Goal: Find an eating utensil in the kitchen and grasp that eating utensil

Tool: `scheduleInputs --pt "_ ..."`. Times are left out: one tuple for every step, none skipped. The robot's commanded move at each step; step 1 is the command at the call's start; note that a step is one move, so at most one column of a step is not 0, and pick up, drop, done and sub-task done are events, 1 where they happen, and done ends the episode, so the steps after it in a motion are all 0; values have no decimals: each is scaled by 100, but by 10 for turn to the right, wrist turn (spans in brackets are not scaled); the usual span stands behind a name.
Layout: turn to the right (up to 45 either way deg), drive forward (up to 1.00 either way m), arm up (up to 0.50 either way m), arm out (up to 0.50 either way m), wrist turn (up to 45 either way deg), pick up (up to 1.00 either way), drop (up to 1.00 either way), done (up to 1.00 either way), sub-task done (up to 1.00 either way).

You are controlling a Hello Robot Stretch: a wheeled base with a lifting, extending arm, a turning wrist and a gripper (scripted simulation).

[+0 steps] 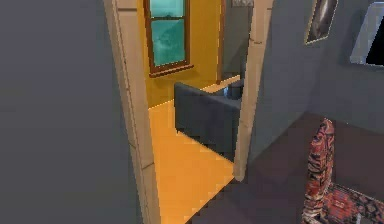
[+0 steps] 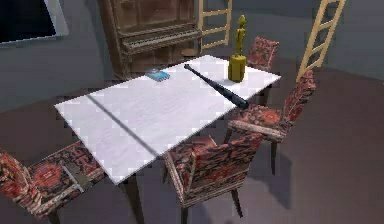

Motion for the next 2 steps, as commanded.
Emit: scheduleInputs --pt "0 45 0 0 0 0 0 0 0" --pt "0 45 0 0 0 0 0 0 0"
